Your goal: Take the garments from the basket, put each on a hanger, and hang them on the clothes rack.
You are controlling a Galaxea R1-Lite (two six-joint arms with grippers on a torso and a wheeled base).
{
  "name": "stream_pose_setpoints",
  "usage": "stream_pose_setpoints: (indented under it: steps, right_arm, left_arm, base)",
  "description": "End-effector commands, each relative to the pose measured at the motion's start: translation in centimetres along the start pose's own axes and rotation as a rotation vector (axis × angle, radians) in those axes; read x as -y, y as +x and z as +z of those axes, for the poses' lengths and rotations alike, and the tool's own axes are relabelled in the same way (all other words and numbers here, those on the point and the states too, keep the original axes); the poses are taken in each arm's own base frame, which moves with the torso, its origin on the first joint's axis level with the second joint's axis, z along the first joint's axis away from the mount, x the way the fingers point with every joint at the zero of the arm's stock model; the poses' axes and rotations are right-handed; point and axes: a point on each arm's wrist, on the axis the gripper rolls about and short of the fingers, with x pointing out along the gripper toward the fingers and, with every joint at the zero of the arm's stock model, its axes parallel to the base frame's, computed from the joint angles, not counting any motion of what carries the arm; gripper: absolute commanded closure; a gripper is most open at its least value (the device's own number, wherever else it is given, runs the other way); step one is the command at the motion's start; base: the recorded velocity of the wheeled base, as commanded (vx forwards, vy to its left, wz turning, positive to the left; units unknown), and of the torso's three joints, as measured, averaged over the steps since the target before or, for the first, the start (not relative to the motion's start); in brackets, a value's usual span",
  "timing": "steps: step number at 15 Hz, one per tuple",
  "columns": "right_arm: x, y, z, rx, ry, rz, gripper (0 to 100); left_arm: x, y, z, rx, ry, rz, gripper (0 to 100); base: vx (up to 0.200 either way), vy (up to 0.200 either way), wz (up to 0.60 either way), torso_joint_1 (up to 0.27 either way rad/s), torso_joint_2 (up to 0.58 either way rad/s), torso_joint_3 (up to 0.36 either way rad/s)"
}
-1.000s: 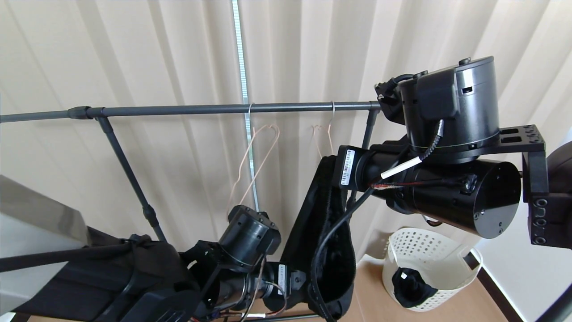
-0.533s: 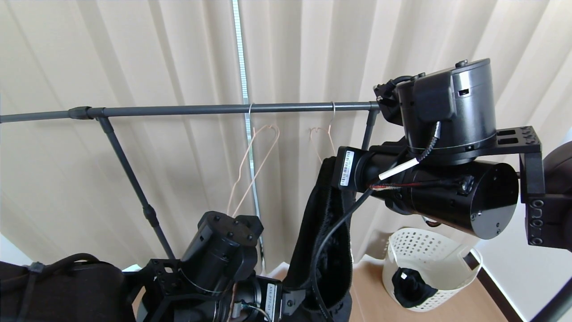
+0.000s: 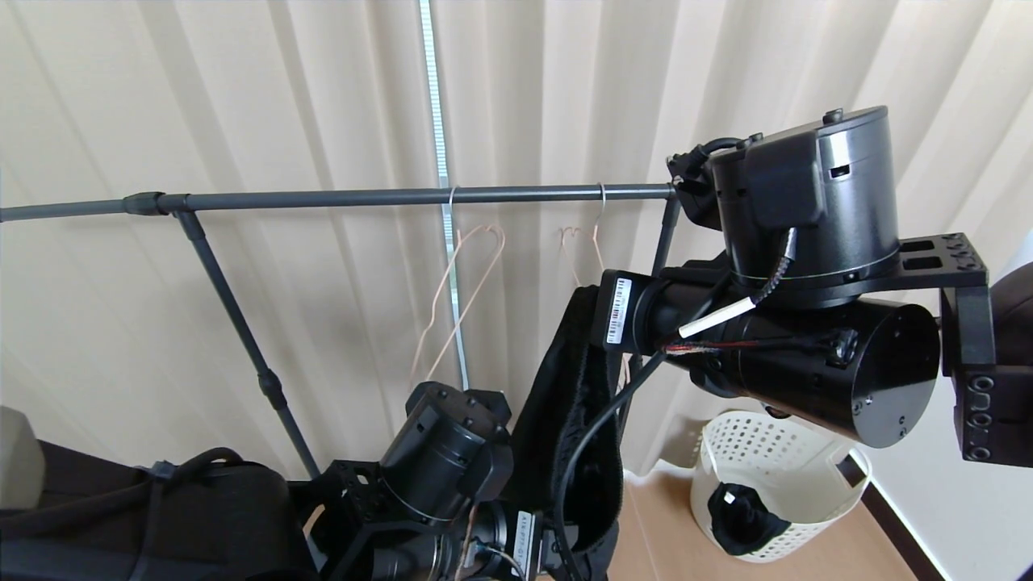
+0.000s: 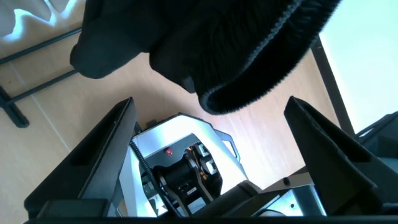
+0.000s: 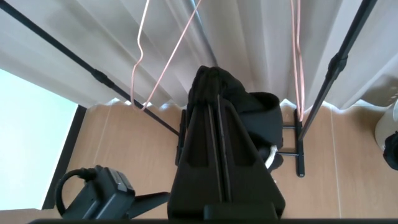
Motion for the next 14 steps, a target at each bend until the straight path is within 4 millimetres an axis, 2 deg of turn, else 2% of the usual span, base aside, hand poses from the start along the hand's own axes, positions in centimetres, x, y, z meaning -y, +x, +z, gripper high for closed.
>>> stream_pose_setpoints:
  steps: [1, 5, 9, 14]
  right_arm:
    - [-0.1, -0.1, 0.0, 0.001, -0.001, 0.002, 100]
    - [-0.1, -0.4, 0.2, 0.006, 0.004, 0.009, 100]
    - [-0.6, -1.0, 0.0, 0.003, 0.001, 0.034, 100]
    - [-0.4, -1.2, 0.4, 0.016, 0.014, 0.029, 100]
  left_arm:
    - [0.0, 0.6, -0.2, -0.012, 0.000, 0.007, 0]
    - [-0.1, 0.9, -0.3, -0.013, 0.002, 0.015, 0]
    - [-0.3, 4.2, -0.6, -0.024, 0.009, 0.132, 0]
    - [-1.0, 4.1, -1.9, -0.054, 0.018, 0.181, 0]
  base:
    - [0.000, 0.000, 0.00, 0.000, 0.00, 0.000]
    - [0.000, 0.000, 0.00, 0.000, 0.00, 0.000]
    - [0.000, 0.000, 0.00, 0.000, 0.00, 0.000]
    - [0.000, 0.000, 0.00, 0.000, 0.00, 0.000]
